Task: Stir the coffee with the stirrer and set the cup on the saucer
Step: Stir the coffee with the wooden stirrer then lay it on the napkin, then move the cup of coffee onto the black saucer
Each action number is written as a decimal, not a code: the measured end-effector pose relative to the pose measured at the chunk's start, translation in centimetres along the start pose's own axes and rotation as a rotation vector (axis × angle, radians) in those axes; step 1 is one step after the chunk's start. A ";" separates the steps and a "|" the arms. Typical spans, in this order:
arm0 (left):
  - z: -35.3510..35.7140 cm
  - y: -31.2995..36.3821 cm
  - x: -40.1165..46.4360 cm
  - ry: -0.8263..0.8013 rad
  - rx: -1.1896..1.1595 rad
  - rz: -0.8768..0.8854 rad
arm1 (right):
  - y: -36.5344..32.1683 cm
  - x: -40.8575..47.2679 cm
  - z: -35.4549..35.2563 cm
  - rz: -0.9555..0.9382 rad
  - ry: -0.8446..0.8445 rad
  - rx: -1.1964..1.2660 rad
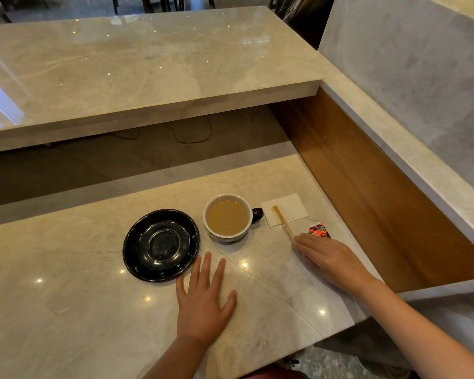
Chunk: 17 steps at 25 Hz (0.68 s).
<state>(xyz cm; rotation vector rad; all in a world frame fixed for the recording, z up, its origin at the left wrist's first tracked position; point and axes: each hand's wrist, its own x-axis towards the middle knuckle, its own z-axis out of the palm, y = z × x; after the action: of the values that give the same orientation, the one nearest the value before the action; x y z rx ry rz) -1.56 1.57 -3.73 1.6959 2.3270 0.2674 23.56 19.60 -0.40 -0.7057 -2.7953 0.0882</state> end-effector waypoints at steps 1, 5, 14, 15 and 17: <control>0.0 0.0 0.0 -0.001 0.005 0.000 | -0.1 -0.1 0.2 0.009 -0.011 -0.007; 0.0 0.1 0.0 -0.002 0.015 -0.001 | -0.5 -0.4 0.7 0.025 -0.009 -0.039; 0.0 0.0 0.0 0.004 0.004 0.000 | -2.3 0.8 -0.5 0.187 0.040 0.074; 0.0 0.0 0.0 0.009 0.000 0.000 | -2.7 1.4 -0.9 0.211 0.083 0.094; 0.0 0.1 0.0 0.025 -0.014 0.004 | -3.9 3.5 -1.9 0.225 0.170 0.101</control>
<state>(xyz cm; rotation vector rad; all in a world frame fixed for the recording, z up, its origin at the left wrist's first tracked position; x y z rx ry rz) -1.48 1.58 -3.73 1.7000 2.3341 0.3071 19.30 17.86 2.72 -0.9522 -2.5227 0.1994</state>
